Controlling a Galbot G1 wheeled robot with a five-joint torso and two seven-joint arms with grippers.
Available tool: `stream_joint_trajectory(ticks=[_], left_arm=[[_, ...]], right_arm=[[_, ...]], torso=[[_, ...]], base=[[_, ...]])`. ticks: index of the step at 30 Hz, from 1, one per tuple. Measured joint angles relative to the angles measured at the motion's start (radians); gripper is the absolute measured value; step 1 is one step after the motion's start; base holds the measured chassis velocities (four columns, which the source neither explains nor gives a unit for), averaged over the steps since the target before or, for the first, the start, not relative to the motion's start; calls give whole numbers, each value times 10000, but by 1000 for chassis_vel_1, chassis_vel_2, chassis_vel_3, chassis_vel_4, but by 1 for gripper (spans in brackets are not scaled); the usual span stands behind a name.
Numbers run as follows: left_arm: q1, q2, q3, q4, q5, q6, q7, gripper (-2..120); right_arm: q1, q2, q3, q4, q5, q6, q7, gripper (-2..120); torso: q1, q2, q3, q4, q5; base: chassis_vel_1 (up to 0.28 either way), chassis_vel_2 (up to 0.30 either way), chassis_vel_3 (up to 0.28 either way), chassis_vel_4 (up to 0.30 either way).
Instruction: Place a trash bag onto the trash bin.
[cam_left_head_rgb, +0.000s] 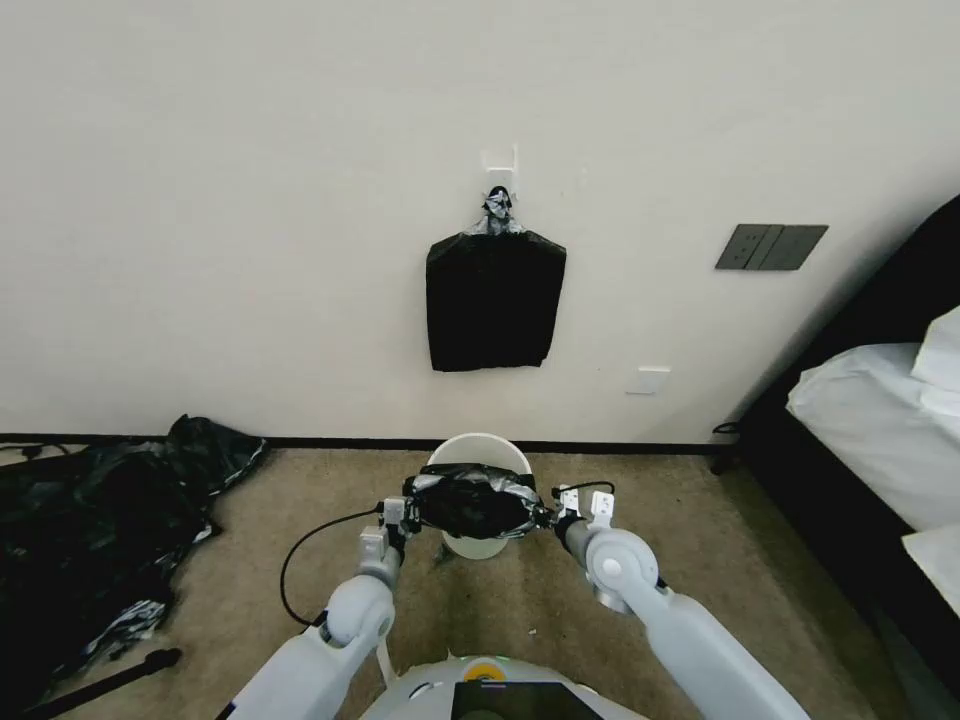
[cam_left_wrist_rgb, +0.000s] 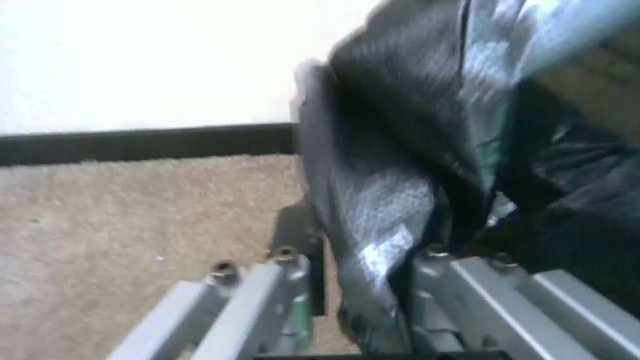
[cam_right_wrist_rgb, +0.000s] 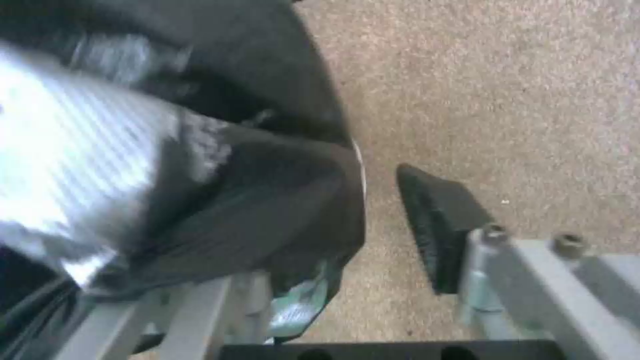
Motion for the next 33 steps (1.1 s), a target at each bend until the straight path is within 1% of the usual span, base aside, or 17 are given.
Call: stream_joint_trajectory(ticks=[2,3,4,5,7,8,11,12,15,17,19,24,28,30,31,32,33], left_arm=[[262,105,-95,-267,139,1,-3,30],[262,105,-95,-267,139,1,-3,30],[420,140,-129,-401,169,10,-5,33],[583,166,-172,-530,199,10,-6,40],[888,207,-256,-753,265,11,-8,47],[888,207,-256,-753,265,11,-8,47],[1366,327,-427,-1184,348,0,-8,62],[1366,327,-427,-1184,348,0,-8,62],[1769,402,-567,-1633,381,0,-18,77],[1825,404,-582,-1732,402,0,-49,80],[1958,432,-605,-2061,509,1,-189,97],[1904,455,-627,-2167,526,7,-244,100],[2130,448,-742,-2534,589,20,-377,100],[2331,448,-889,-2826,764,21,-397,100],[2550,434,-1136,-3134,1113,-4,-393,100],[2550,434,-1136,-3134,1113,-4,-393,100],[2677,404,-1350,-3376,1283,-23,-380,100]], right_arm=[[-195,-111,12,340,-177,-1,14,52],[-195,-111,12,340,-177,-1,14,52],[-279,-150,16,496,-260,0,31,57],[-360,-190,16,677,-309,4,102,61],[-504,-258,14,996,-363,13,236,70],[-504,-258,14,996,-363,13,236,70],[-838,-341,12,1502,-633,24,287,85],[-838,-341,12,1502,-633,24,287,85],[-1300,-441,59,1913,-1088,55,289,97],[-1413,-472,80,2027,-1139,61,288,99],[-1653,-539,124,2388,-1376,85,271,100],[-1692,-653,154,2620,-1794,228,253,100],[-1958,-858,292,3125,-1885,268,281,100],[-2113,-950,364,3447,-1895,308,342,100],[-2203,-1057,446,3815,-1922,416,348,100],[-2203,-1057,446,3815,-1922,416,348,100],[-2158,-1110,506,4002,-1963,489,279,100]], torso=[[0,0,0,1,1],[0,0,0,1,1],[0,0,0,1,-1],[-1,0,-1,1,0],[-1,0,-1,1,-1],[-1,0,-1,1,-1],[-1,0,-1,0,0],[-1,0,-1,0,0],[0,0,-1,1,1],[-1,0,-1,0,0],[-2,0,-1,1,0],[-2,0,-1,0,0],[-2,0,-1,2,0],[-2,0,-1,-1,1],[-2,0,-1,-3,0],[-2,0,-1,-3,0],[-2,0,-1,-2,-1]], base=[[0,0,0,0],[0,0,0,0],[0,0,0,0],[0,0,0,0],[0,0,0,0],[0,0,0,0],[0,0,0,0],[0,0,0,0],[0,0,0,0],[0,0,0,0],[0,0,0,0],[0,0,0,0],[0,0,0,0],[0,0,0,0],[0,0,0,0],[0,0,0,0],[0,0,0,0]])
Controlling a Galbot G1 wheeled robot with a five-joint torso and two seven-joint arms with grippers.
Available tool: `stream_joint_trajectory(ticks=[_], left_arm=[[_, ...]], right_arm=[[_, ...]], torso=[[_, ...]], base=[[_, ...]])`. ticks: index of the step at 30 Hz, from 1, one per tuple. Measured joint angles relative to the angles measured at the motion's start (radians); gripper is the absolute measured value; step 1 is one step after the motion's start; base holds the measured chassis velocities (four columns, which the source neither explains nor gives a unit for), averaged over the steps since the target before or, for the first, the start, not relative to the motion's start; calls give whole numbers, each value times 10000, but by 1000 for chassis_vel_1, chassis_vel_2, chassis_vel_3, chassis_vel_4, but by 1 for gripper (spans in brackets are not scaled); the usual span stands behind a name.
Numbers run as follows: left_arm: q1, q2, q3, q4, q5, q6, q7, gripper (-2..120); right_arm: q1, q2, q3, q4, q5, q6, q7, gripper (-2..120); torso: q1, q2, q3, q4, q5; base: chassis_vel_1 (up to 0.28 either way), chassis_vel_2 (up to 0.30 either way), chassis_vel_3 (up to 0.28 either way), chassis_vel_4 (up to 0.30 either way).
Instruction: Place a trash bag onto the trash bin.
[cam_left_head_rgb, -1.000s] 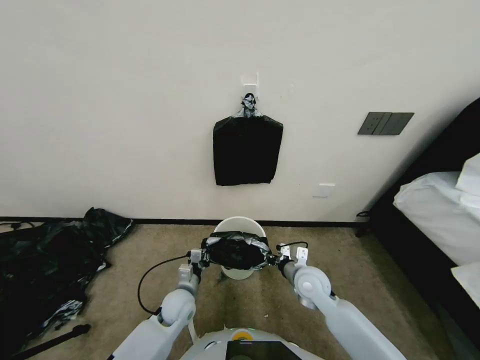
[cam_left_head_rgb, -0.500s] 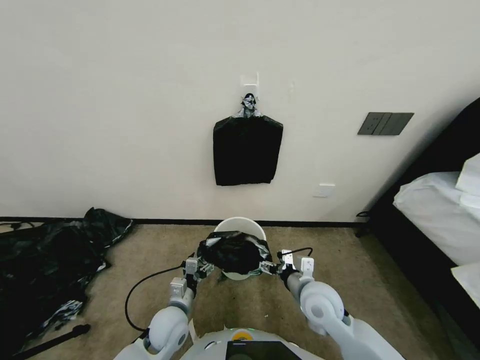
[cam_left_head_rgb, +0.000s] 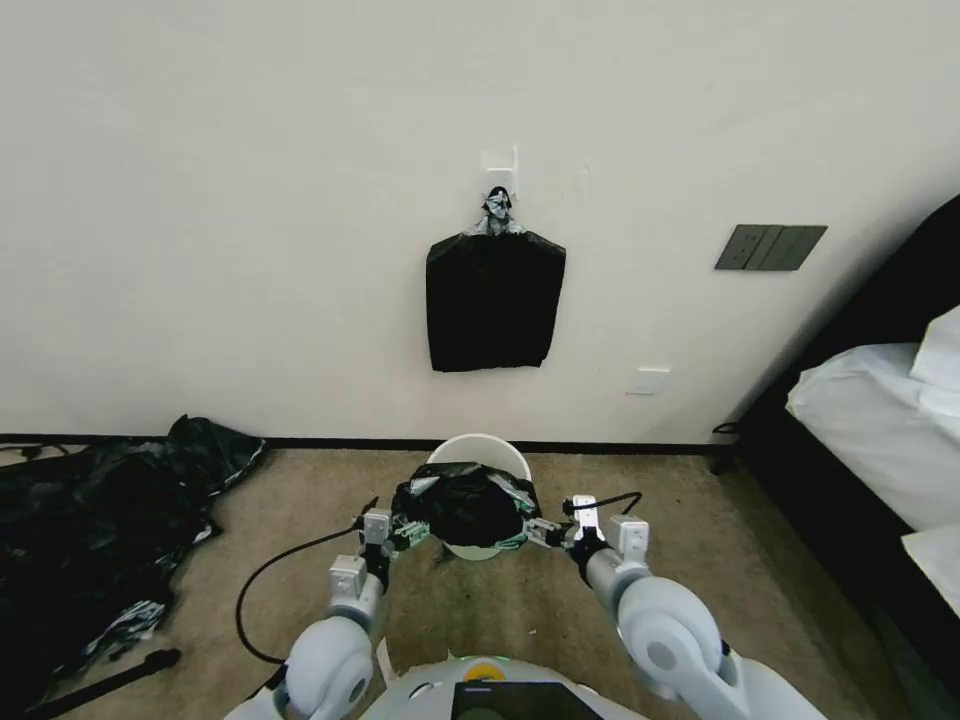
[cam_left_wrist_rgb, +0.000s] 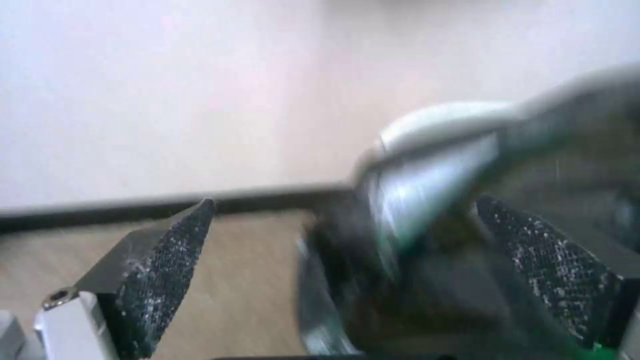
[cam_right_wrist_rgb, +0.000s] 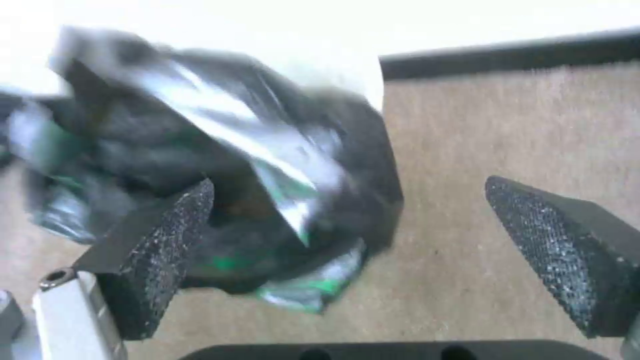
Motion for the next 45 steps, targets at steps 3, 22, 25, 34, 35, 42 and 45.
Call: stream_joint_trajectory(ticks=[3,22,25,34,35,42,45], left_arm=[[232,-150,-582,-649,165,69,55,100],[1450,-1755,-3276,-2553,1165,955,810,100],[1343,-1760,-3338,-2571,1185,978,810,100],[1336,-2033,-3285,-2649,1366,932,802,100],[1336,-2033,-3285,-2649,1366,932,802,100],[1266,-2090,-3161,-2805,1421,927,801,100],[1274,-2123,-3150,-2893,1432,926,800,100]], right_arm=[[645,-105,157,79,-88,105,-812,100],[8800,793,-1965,-7749,-3831,-1283,-11453,100],[9911,935,-3092,-8990,-4319,-1277,-11886,100],[11779,1249,-5819,-10884,-4461,-1913,-12036,100],[11779,1249,-5819,-10884,-4461,-1913,-12036,100],[12324,1452,-6925,-11628,-4437,-2157,-11904,97],[12350,1588,-7011,-11889,-4341,-2159,-11903,92]], torso=[[0,0,0,0,1],[2,-1,2,6,-2],[2,-1,2,1,4],[2,-1,2,-1,2],[2,-1,2,-1,2],[2,-1,2,1,-1],[2,-1,1,0,3]], base=[[0,0,0,0],[0,0,0,0],[0,0,0,0],[0,0,0,0],[0,0,0,0],[0,0,0,0],[0,0,0,0]])
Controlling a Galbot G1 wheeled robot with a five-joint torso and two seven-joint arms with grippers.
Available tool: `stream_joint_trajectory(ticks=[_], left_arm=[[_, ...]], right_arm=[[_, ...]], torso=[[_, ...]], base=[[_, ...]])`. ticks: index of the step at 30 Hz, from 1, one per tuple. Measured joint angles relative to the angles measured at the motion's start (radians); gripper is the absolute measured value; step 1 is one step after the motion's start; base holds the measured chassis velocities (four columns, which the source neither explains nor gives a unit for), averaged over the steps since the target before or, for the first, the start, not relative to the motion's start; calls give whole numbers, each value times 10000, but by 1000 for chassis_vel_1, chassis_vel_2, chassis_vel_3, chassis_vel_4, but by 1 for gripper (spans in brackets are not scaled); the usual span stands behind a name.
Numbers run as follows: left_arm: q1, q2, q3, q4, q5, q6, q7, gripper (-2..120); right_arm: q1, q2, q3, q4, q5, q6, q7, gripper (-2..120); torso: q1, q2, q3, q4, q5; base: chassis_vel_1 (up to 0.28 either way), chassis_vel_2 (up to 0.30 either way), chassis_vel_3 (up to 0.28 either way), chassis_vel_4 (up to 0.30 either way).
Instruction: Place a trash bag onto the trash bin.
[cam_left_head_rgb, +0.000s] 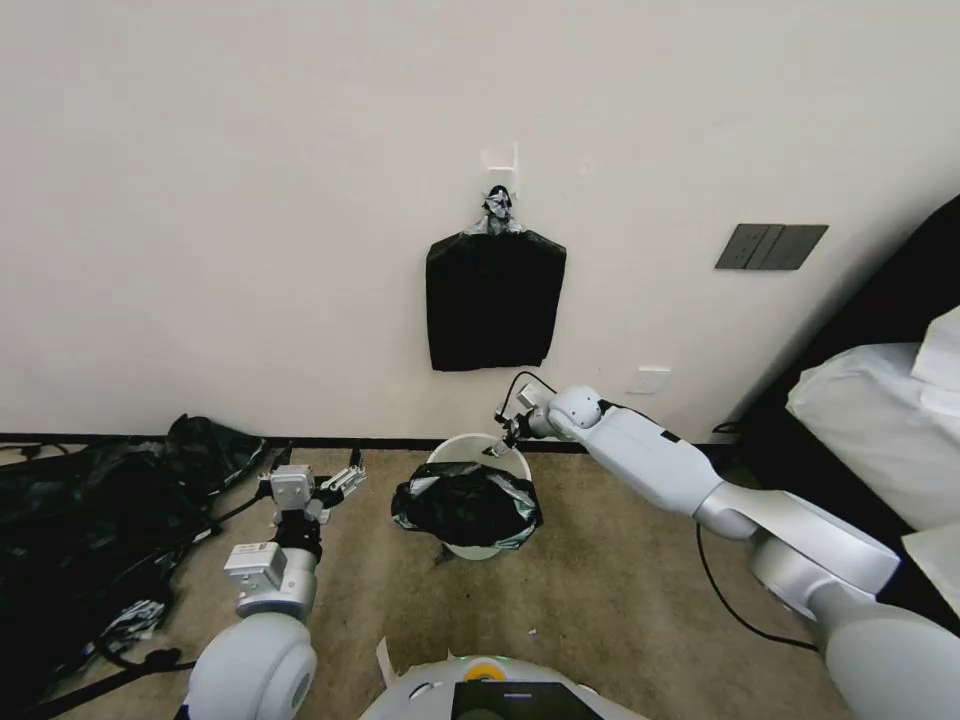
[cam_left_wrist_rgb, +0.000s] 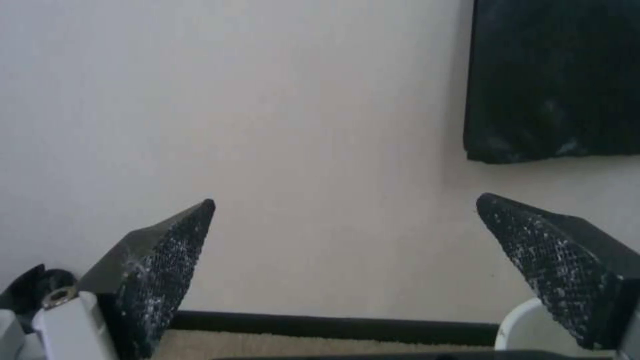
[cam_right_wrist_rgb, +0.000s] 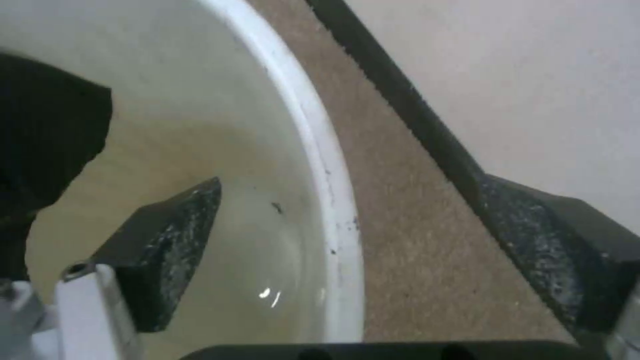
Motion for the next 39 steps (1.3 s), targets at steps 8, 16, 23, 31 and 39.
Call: stream_joint_trajectory(ticks=[8,16,23,31,39], left_arm=[[50,-70,26,-185,60,-9,-29,100],[88,-95,231,-234,267,-18,-39,100],[213,-150,378,-234,494,-70,-52,100],[304,-260,753,-235,842,-217,-57,100],[360,-271,957,-234,1028,-307,-64,100]], right_arm=[[139,165,-179,-623,327,-6,78,65],[110,-4,-183,-508,944,-7,316,36],[-293,-648,66,488,2310,-15,1159,7],[-1214,-1474,1108,1704,4246,-21,2944,7],[-3088,-2214,2858,4254,8666,-4,8026,7]], torso=[[0,0,0,1,-2],[-1,0,0,1,-2],[-1,0,0,2,0],[-1,1,0,2,-1],[-1,0,-1,4,2]], base=[[0,0,0,0],[0,0,0,0],[0,0,0,0],[0,0,0,0],[0,0,0,0]])
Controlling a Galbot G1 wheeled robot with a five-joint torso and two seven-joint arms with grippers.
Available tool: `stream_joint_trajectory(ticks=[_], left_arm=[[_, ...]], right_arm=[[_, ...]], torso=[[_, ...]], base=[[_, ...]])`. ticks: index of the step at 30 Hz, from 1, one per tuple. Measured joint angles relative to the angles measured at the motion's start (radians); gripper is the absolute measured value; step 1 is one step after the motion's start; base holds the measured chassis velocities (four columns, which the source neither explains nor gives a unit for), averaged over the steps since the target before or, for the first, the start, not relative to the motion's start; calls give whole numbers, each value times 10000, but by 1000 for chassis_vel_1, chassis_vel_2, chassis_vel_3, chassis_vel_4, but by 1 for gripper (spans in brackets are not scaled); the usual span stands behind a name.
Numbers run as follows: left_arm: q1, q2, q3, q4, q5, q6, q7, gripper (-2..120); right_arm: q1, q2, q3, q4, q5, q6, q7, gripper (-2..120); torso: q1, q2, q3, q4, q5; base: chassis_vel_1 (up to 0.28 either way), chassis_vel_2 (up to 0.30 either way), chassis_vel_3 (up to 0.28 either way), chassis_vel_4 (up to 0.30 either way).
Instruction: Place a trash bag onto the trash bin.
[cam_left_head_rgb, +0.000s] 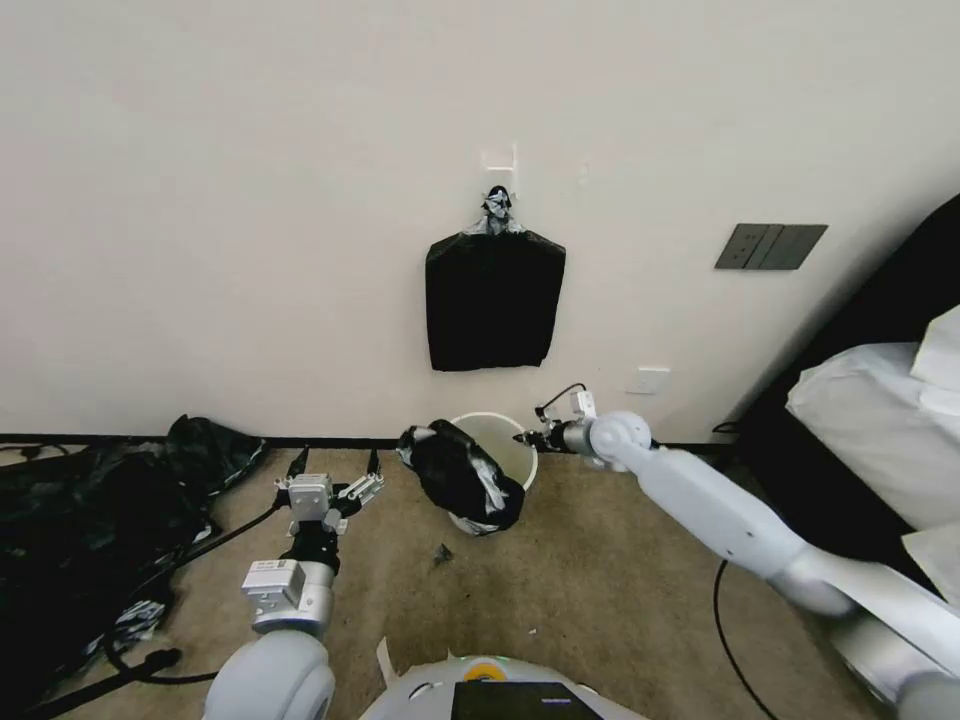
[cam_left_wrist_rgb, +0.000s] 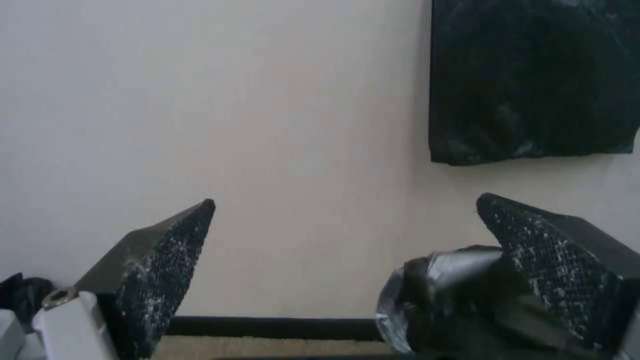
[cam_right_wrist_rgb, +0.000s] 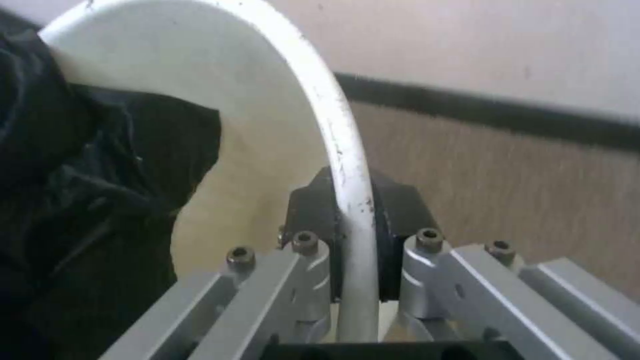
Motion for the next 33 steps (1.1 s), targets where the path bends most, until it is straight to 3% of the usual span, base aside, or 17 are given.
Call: stream_joint_trajectory(ticks=[1,2,6,7,9,13,18,33], left_arm=[[-17,-6,3,0,1,-8,-7,100],[-17,-6,3,0,1,-8,-7,100],[-35,12,-61,26,2,-22,-29,100],[-35,12,-61,26,2,-22,-29,100],[-55,-11,-91,103,2,-61,-61,100],[-71,-93,-48,249,130,-200,-192,100],[-71,-138,-47,323,176,-249,-237,100],[-124,-82,-162,439,145,-254,-342,100]], right_arm=[[-460,-53,398,561,607,15,848,7],[-460,-53,398,561,607,15,848,7],[-1940,-60,1402,2345,2131,619,3867,7],[-1940,-60,1402,2345,2131,619,3867,7],[-2315,108,1525,2945,2628,1504,5676,7],[-2688,459,1517,3505,2592,2492,7052,7],[-3210,776,1507,4007,2257,3012,7679,7],[-4771,1412,1755,3833,974,3531,7480,7]], torso=[[0,0,-1,1,-8],[0,0,-1,1,-8],[0,0,-1,-3,-4],[0,0,-1,-3,-4],[0,0,-1,-5,-7],[0,0,0,0,-6],[0,1,0,-1,-6],[0,0,0,-3,-5]], base=[[0,0,0,0],[0,0,0,0],[0,0,0,0],[0,0,0,0],[0,0,0,0],[0,0,0,0],[0,0,0,0],[0,0,0,0]])
